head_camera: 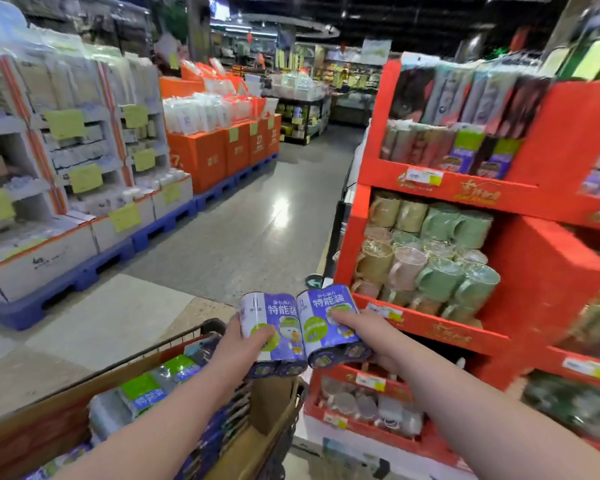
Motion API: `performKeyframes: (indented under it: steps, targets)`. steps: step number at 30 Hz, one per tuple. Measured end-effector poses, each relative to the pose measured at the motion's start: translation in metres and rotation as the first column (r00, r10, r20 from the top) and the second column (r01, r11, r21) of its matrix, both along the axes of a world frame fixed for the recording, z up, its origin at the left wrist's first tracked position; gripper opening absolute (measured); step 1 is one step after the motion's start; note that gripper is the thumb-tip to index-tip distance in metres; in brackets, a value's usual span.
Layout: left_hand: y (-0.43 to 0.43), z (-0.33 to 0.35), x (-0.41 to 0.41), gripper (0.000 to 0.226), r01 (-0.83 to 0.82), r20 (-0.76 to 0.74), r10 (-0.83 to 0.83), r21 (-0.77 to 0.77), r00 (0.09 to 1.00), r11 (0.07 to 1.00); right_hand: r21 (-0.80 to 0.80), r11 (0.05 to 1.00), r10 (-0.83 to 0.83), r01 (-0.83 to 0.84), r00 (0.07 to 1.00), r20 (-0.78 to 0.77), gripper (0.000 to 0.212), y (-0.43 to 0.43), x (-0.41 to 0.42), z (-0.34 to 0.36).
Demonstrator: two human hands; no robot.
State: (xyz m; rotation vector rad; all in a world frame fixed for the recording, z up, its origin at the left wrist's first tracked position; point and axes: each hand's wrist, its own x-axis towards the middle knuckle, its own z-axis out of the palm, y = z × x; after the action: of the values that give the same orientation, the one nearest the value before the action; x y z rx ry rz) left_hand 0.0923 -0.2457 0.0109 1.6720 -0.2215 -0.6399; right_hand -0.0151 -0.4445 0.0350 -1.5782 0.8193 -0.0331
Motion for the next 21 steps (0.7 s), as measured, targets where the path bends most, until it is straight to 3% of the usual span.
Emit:
performKeyframes:
  steps: [2,9,12,17,21]
  targets:
    - [-0.018,0.009,-0.006,0.041,0.064,0.014,-0.063,-0.017,0.998,0.998,-0.013,0.998,-0.054,0.055,0.998,0.024,0.042,-0.011,-0.021,0.014]
    - [-0.088,0.049,-0.058,0.037,0.260,0.100,-0.251,-0.087,0.963,0.962,-0.068,0.958,-0.273,0.280,0.957,0.098,0.052,-0.052,-0.104,0.056]
    - [-0.118,0.062,-0.089,0.037,0.325,0.115,-0.313,-0.104,0.943,0.940,-0.098,0.937,-0.321,0.334,0.939,0.126,0.039,-0.067,-0.146,0.071]
    - [-0.172,0.084,-0.150,0.073,0.449,0.135,-0.435,-0.110,0.890,0.887,-0.136,0.884,-0.421,0.446,0.889,0.181,0.030,-0.102,-0.227,0.091]
    - [-0.218,0.095,-0.211,0.041,0.512,0.162,-0.491,-0.128,0.856,0.850,-0.138,0.841,-0.492,0.523,0.846,0.205,0.025,-0.135,-0.295,0.101]
